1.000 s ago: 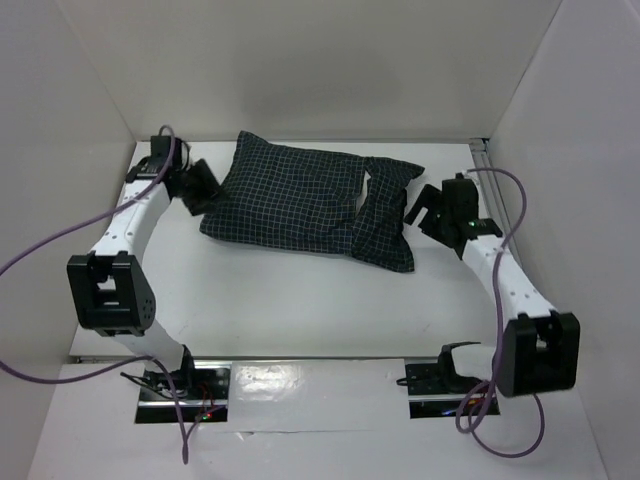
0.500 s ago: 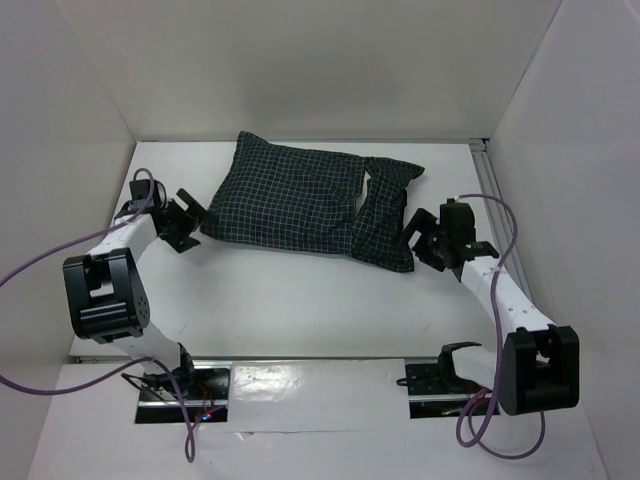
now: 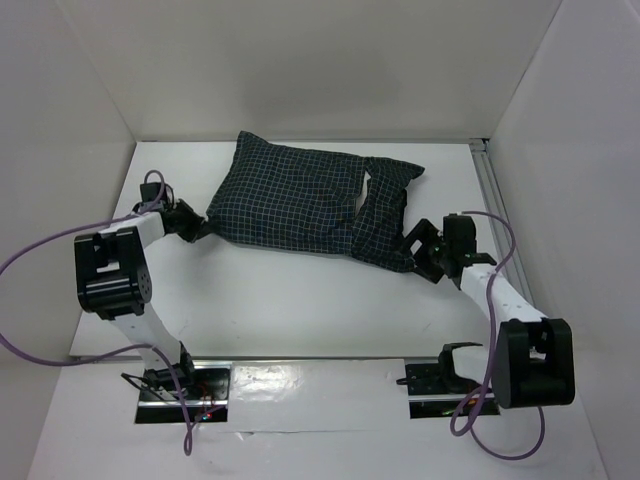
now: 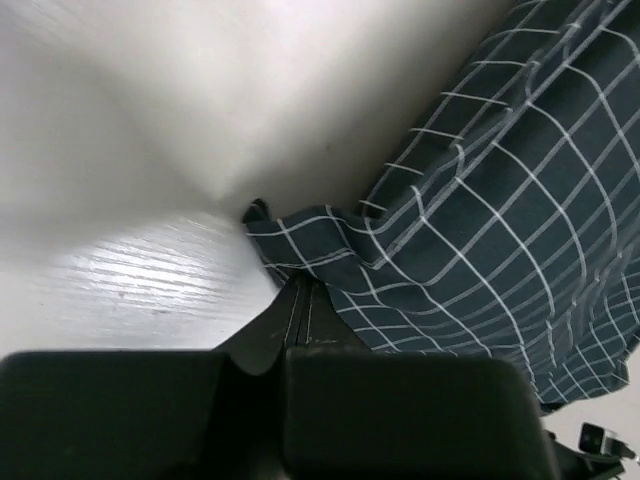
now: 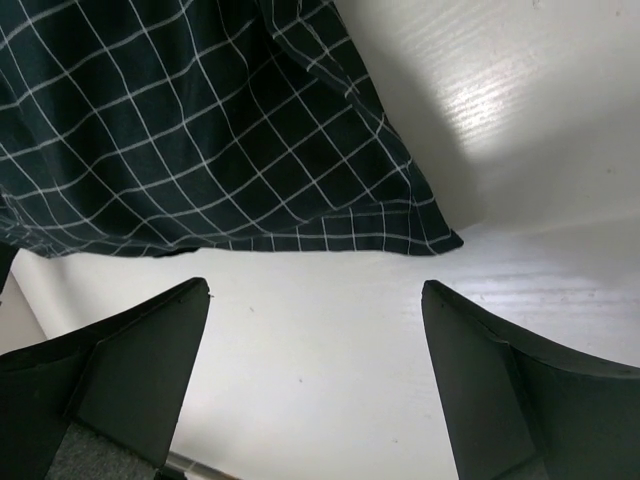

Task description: Put the pillow into the pillowcase

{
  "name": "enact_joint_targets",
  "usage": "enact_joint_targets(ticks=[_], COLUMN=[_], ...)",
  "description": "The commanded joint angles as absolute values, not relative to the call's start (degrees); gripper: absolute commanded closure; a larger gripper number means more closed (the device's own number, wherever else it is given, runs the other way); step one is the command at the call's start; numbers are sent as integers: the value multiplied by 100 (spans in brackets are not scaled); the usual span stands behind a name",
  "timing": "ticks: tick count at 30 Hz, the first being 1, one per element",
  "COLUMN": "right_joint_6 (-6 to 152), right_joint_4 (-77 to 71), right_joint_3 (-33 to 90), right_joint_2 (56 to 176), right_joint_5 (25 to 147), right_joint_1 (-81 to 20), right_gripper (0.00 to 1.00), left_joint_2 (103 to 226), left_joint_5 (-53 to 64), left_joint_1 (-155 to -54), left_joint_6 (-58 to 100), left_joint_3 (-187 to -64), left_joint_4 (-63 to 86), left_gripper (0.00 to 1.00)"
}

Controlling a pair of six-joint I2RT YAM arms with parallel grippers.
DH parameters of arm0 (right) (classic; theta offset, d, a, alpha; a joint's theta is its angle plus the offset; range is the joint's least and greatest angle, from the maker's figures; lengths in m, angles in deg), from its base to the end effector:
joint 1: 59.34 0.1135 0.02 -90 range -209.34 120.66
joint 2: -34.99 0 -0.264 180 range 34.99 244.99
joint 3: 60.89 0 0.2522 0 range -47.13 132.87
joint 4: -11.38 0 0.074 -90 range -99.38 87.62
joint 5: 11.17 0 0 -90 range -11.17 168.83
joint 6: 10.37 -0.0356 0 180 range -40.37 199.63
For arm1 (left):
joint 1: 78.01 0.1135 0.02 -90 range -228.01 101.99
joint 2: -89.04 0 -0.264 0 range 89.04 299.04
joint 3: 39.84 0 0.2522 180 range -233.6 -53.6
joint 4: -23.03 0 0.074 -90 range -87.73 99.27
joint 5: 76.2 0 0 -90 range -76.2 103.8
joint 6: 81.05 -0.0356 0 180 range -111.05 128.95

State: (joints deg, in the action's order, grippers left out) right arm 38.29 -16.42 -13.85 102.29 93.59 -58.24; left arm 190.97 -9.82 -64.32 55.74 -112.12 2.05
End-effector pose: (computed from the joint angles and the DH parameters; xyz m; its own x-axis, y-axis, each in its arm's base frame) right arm 0.2270 0.0134 0.1891 -0.6831 0.6257 -0.3766 0.3495 0.7329 0.5837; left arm 0.3545 0.0717 0.1646 -0.5362 -0.8179 -0.2086 -0.5268 0.5173 -0.6744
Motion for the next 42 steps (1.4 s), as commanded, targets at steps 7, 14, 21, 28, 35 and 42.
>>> enact_joint_targets(ticks=[7,14,21,28,35,42], right_joint_6=[3778,4219,4334,4395,4509,4509], right_joint_4=[-826,-776,-63,114,0,-1], right_joint_3=[-1786,-1478,-1478,-1347,-1223,-1171], right_joint_2=[10634,11065,11998,12182,12349,12411], right_joint_5=[8456,7724,8813,9051,9166,9280], right_joint_1=[-5846,-5706,-5706,-5644,-5644,-5644], right_gripper=[9,20,28,42,38,30], left_joint_2=[18396,18396,18343,18090,18691,19239], left_joint_5=[-1318,-1318,-1056,-467,-804,-1450], left_joint_1=[-6544,-6544,-6597,-6492,-6439,-6570], left_joint_6=[5580,5527,5308,5008,5008,5114], left_joint_3=[-11266,-11319,-11442,-11355,-11239,-11179], left_joint_4=[304,241,-109,-418,-146,707], left_gripper=[100,100,100,48,0,10])
